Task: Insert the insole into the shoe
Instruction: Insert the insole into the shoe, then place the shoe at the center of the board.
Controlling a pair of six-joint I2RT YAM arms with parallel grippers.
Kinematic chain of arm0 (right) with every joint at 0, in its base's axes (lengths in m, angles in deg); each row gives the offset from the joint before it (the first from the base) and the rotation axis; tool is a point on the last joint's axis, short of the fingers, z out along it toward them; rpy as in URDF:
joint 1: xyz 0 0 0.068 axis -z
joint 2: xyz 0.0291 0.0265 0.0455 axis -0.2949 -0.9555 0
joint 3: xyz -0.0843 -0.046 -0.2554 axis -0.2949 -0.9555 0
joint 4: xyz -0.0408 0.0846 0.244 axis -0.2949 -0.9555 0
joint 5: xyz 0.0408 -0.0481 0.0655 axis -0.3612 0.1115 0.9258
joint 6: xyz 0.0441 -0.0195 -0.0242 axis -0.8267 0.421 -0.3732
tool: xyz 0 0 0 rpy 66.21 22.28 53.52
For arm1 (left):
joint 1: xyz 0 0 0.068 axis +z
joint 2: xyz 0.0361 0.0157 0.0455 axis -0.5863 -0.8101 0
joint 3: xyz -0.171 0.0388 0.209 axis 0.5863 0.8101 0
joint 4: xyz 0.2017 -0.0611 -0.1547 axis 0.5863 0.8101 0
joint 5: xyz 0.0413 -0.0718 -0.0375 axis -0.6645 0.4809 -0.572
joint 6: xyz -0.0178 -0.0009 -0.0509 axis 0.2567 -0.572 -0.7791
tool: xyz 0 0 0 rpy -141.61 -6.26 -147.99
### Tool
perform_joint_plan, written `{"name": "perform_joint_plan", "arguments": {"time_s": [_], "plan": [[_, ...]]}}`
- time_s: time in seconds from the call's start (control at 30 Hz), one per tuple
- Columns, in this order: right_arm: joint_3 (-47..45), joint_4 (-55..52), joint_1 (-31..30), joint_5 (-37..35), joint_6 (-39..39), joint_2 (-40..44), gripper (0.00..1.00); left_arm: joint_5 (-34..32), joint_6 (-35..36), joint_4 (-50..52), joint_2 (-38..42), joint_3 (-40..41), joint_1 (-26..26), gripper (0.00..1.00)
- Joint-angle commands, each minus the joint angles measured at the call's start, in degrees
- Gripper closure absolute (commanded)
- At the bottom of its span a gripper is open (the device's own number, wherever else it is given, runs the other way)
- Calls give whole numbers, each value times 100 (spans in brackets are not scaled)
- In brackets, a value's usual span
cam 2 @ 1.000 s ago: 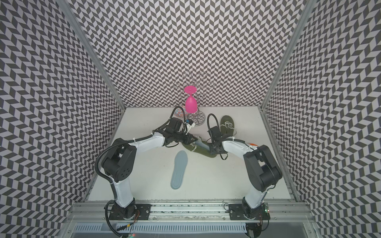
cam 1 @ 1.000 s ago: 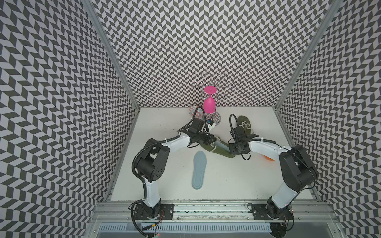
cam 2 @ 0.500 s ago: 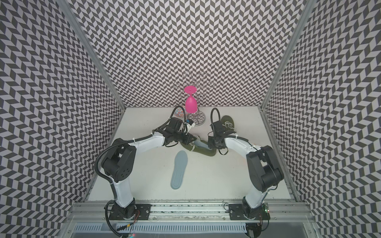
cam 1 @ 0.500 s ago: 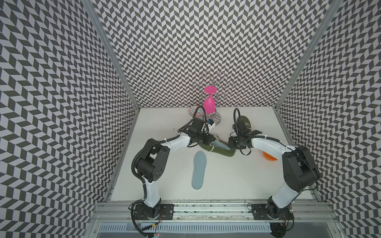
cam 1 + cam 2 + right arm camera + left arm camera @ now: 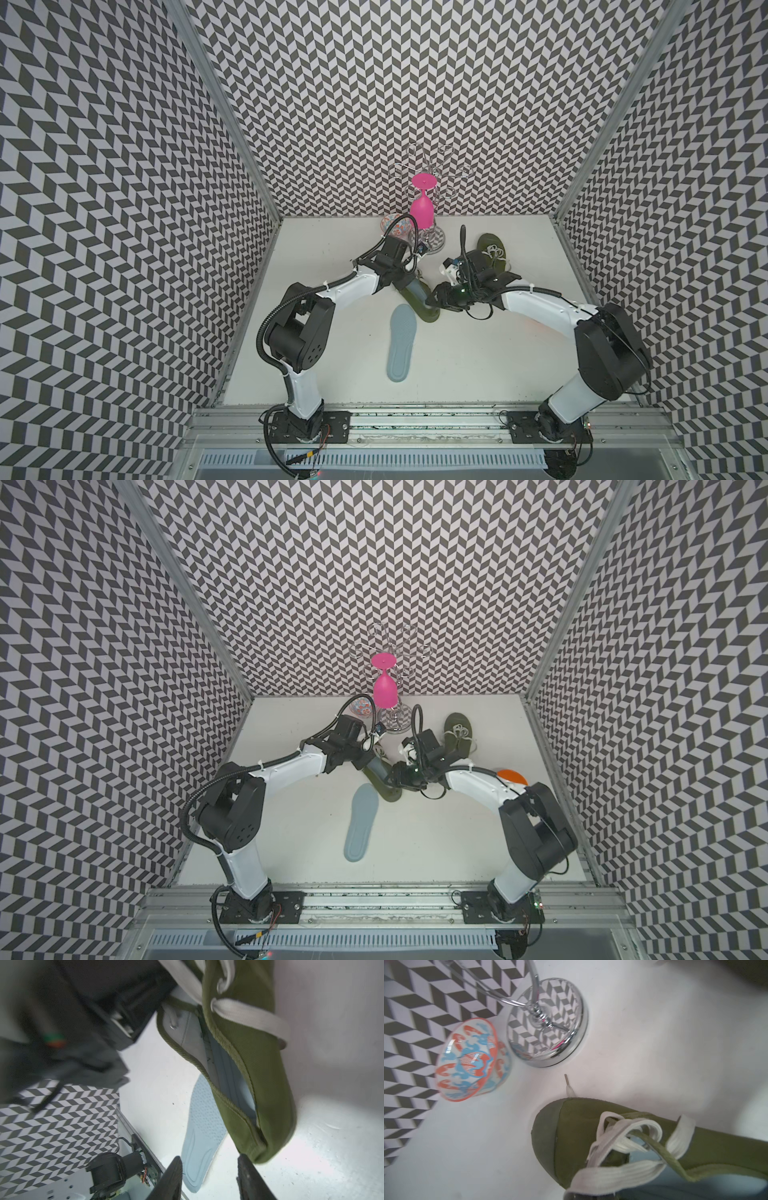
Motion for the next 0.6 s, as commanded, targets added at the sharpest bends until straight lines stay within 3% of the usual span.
{"name": "perform_joint_plan", "arguments": {"time_s": [0.0, 0.17, 0.23, 0.33, 0.57], "plan": [[63, -299, 285, 39, 246, 351, 55, -851, 1461, -720, 223, 122, 433, 100], [-371, -325, 381, 120, 291, 501, 55, -883, 2388, -1198, 96, 79, 923, 100], [-544, -316, 380, 205, 268, 546, 55, -823, 3103, -1474, 98, 224, 1087, 100], [-632, -445, 379, 201, 332, 622, 55, -182, 4060, -1811, 144, 377, 1376, 100], [-277, -1010, 487, -223, 681, 657, 54, 716, 4864, -1763, 11, 30, 1748, 100]]}}
